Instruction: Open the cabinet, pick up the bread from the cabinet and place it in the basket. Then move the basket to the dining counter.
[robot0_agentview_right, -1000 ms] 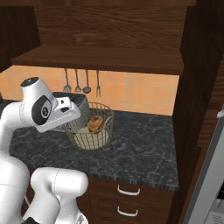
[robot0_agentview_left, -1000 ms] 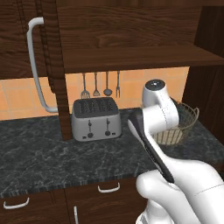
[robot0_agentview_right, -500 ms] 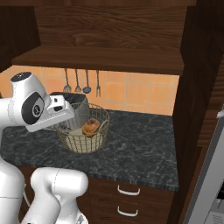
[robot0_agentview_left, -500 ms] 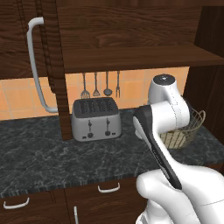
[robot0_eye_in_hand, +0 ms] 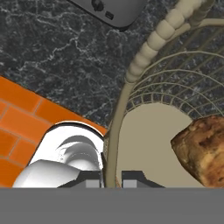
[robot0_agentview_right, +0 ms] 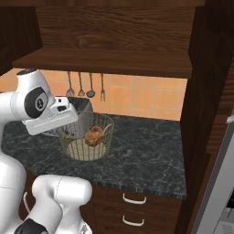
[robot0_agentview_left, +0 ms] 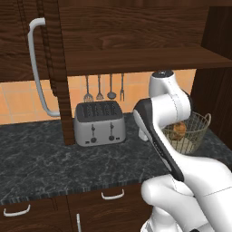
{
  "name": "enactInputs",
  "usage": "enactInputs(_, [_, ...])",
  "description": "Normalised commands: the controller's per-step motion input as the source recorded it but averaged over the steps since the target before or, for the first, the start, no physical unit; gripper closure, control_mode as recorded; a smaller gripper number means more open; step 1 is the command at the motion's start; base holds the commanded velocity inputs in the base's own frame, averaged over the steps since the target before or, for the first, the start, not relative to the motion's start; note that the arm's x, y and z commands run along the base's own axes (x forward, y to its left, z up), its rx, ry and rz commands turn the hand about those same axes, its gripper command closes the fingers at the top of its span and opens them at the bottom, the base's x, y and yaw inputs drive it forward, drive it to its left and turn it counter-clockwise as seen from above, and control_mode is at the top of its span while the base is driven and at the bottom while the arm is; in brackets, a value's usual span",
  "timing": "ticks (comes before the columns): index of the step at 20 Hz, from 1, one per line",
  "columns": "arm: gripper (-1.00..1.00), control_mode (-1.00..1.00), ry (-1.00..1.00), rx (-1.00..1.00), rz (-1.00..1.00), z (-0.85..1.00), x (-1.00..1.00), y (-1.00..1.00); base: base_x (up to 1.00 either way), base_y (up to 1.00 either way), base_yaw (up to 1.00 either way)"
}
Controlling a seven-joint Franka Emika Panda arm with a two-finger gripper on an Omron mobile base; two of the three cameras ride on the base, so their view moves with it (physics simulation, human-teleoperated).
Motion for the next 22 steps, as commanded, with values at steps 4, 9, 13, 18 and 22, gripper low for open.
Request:
enactInputs(4, [1.0, -1.0, 0.0, 0.0, 0.0, 0.0, 0.0, 0.0, 0.0, 0.0, 0.0])
enactInputs(9, [1.0, 1.0, 0.0, 0.0, 0.03, 0.0, -0.09, 0.09, -0.28, 0.09, 0.03])
enactInputs(13, [1.0, 1.0, 0.0, 0.0, 0.0, 0.0, 0.0, 0.0, -0.8, 0.32, 0.04])
enactInputs(18, [1.0, 1.0, 0.0, 0.0, 0.0, 0.0, 0.0, 0.0, -1.0, 0.35, 0.11])
enactInputs(22, [1.0, 1.0, 0.0, 0.0, 0.0, 0.0, 0.0, 0.0, -0.93, 0.48, 0.39])
